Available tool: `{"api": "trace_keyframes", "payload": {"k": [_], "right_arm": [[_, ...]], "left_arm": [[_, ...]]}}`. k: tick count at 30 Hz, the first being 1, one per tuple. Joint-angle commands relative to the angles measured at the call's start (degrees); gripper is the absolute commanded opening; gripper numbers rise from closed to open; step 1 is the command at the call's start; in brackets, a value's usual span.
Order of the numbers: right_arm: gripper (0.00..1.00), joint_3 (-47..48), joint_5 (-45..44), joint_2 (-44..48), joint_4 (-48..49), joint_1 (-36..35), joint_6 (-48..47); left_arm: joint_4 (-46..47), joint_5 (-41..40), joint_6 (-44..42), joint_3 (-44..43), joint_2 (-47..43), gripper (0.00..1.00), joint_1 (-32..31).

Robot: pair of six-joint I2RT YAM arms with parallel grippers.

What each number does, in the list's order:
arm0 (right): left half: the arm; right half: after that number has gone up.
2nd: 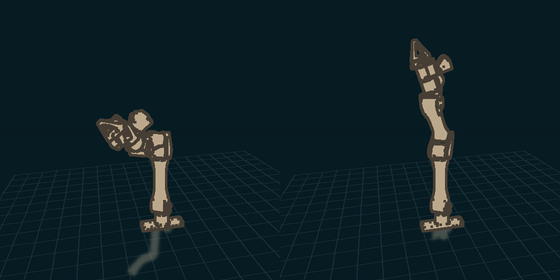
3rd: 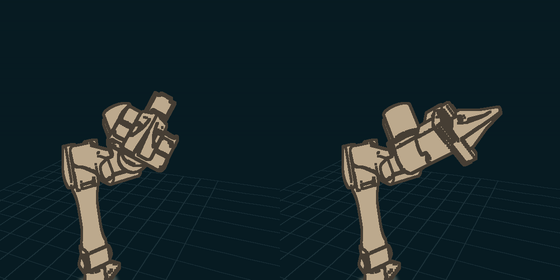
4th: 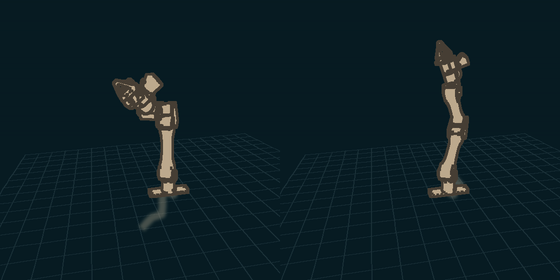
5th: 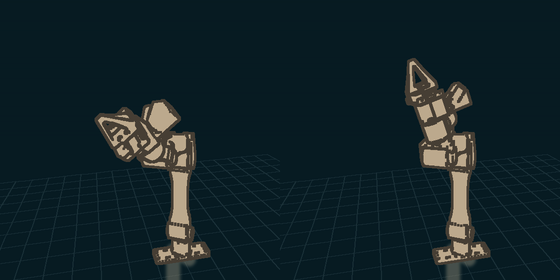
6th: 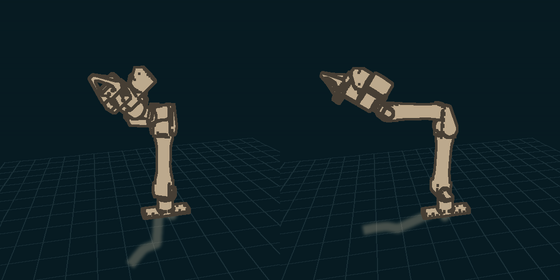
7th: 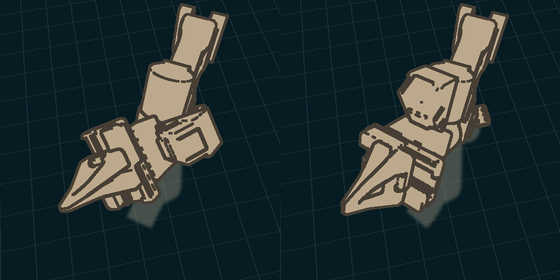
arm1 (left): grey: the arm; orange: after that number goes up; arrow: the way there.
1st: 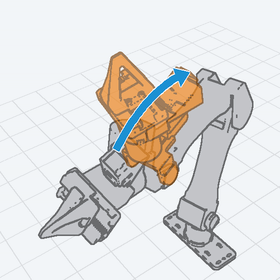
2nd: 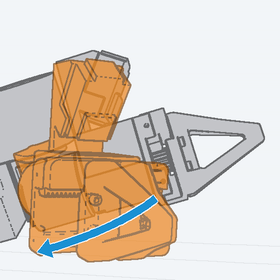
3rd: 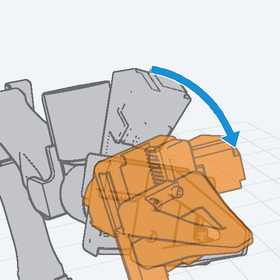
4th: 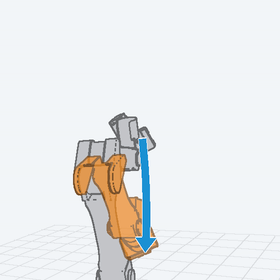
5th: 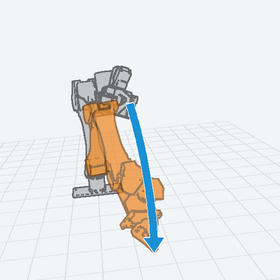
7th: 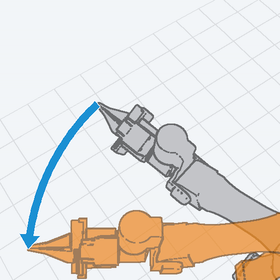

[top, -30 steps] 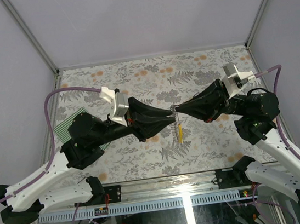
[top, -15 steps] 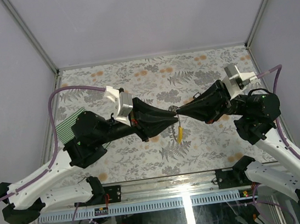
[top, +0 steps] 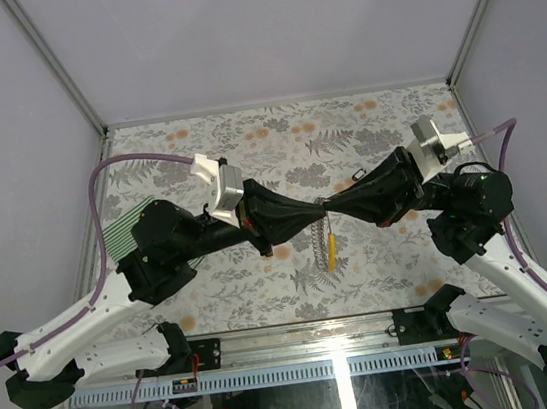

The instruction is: Put the keys on the keyring

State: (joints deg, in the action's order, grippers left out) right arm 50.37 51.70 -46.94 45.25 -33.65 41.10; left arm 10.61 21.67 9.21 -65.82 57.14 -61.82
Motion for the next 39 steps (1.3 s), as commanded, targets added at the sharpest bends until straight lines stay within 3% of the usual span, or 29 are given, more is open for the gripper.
{"api": "trace_keyframes", "payload": {"k": [1,7,11,15,19,21,24,26,33,39], "right_arm": [[0.0,0.8,1.0,0.2,3.7,-0.2,0.9],[0.04,1.6,0.8,1.3,-0.5,-0.3,-1.4],[0.29,3.9,-0.4,3.8,-13.2,-0.2,-9.7],[0.39,6.8,-1.5,5.9,-24.0,-0.2,-15.9],[0.39,8.0,-2.8,6.8,-32.2,-0.2,-19.4],[0.36,8.3,-7.7,7.6,-38.8,-0.2,-21.0],[0.35,8.1,-16.8,9.0,-50.1,-0.2,-25.0],[0.37,5.8,-19.8,10.5,-52.1,-0.2,-25.3],[0.39,5.0,-24.5,11.1,-58.9,-0.2,-25.6],[0.43,6.4,-33.3,7.4,-70.9,-0.2,-24.6]], "left_arm": [[2.6,0.1,-0.1,-2.4,0.8,0.0,0.1],[-4.2,-0.3,-1.5,-6.3,2.1,0.0,0.0],[-14.2,-0.8,-5.2,-11.3,3.5,0.0,0.1],[-22.8,-1.2,-8.4,-14.6,3.9,0.0,0.1],[-27.6,-2.7,-10.2,-15.9,4.3,0.0,0.1],[-29.8,-4.0,-9.6,-15.7,4.7,0.0,0.2],[-29.0,-7.5,-7.3,-10.7,3.3,0.0,0.1],[-26.9,-10.2,-5.4,-5.7,1.3,0.01,0.2],[-25.6,-14.7,-3.1,0.8,-2.2,0.29,0.5],[-27.8,-18.9,-0.4,4.7,-3.4,0.36,1.5]]}}
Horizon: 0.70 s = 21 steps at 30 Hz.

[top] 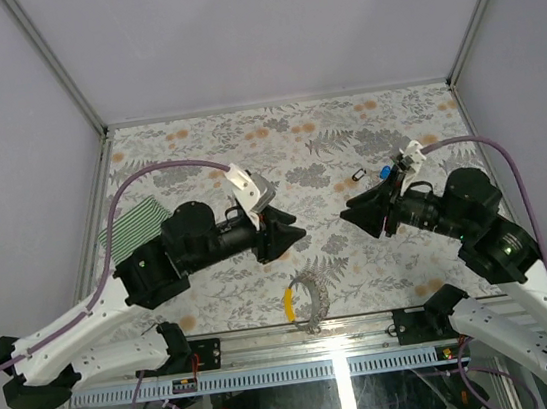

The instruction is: Put the keys on the keyring

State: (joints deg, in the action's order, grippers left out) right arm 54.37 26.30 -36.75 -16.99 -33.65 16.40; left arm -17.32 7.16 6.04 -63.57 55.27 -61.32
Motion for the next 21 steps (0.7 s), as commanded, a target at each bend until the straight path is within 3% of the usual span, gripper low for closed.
{"api": "trace_keyframes", "payload": {"k": [1,7,13,16,21], "right_arm": [[0.43,2.2,-9.6,-3.5,-10.6,-0.2,0.7],[0.45,-0.9,-10.3,-8.2,-18.4,-0.2,3.2],[0.45,-5.7,-10.6,-11.0,-17.3,-1.7,7.8],[0.45,-7.5,-12.8,-14.1,-15.4,-6.4,10.4],[0.44,-7.9,-20.6,-21.4,-11.6,-20.6,16.9]], "left_arm": [[0.1,-4.5,3.9,3.6,-2.0,0.38,1.6],[-0.2,-3.6,11.8,12.3,-4.0,0.48,8.9],[-0.6,-5.4,18.2,19.5,-1.9,0.5,10.2],[1.7,-6.4,21.4,22.8,-1.4,0.51,10.1],[1.8,-10.7,24.1,25.3,-3.0,0.52,10.4]]}}
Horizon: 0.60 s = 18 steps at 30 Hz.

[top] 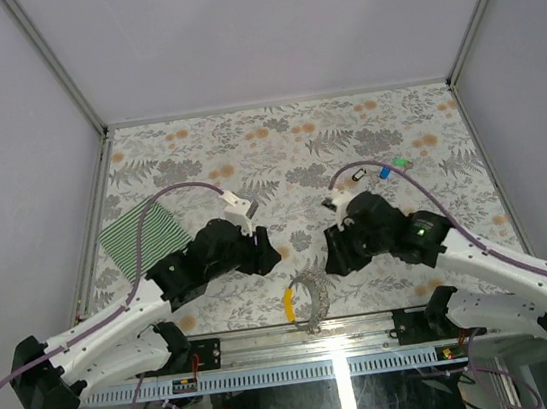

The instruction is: Put the keys on the keyring

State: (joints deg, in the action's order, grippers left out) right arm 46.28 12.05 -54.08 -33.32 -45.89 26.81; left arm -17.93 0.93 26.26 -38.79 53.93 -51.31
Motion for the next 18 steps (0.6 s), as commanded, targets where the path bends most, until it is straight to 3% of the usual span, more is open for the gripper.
{"api": "trace_keyframes", "payload": {"k": [1,4,8,18], "right_arm": [[0.43,0.0,-7.5,-5.5,5.8,-11.2,8.1],[0.41,-0.5,-10.5,-10.7,8.9,-19.7,12.7],[0.4,-1.0,-11.9,-16.8,12.4,-26.0,18.1],[0.39,-1.0,-12.9,-27.6,17.0,-29.7,23.1]], "left_arm": [[1.7,-5.0,3.7,0.4,-2.1,0.52,0.7],[0.0,-4.3,2.5,-0.1,-3.6,0.52,4.6],[-0.9,0.5,0.7,0.0,-6.1,0.53,11.4],[-3.7,1.5,-2.5,-0.3,-8.9,0.53,14.6]]}}
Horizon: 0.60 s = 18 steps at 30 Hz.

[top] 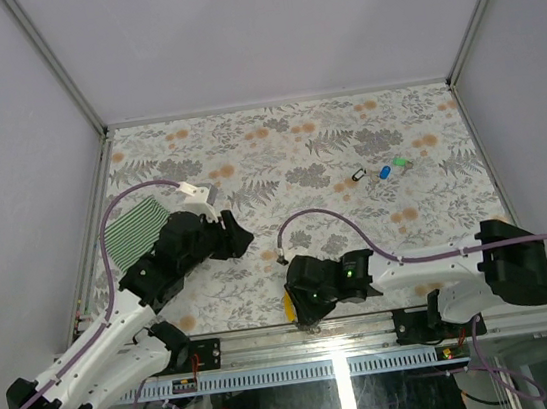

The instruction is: Put the keys on the keyring

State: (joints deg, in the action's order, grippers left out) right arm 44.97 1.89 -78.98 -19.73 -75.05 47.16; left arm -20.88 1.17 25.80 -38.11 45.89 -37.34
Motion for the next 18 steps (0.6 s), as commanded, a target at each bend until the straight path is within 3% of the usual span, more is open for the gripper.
{"api": "trace_keyframes", "payload": {"k": [1,18], "right_arm": [[0.39,0.3,-2.6,-3.3,3.7,-0.6,2.7],[0.37,1.3,-1.1,-8.4,2.8,-0.6,1.1]], "left_arm": [[-0.8,1.3,-2.1,-1.0,-0.9,0.53,0.7],[-1.2,1.9,-3.0,-1.1,-1.1,0.53,1.3]]}}
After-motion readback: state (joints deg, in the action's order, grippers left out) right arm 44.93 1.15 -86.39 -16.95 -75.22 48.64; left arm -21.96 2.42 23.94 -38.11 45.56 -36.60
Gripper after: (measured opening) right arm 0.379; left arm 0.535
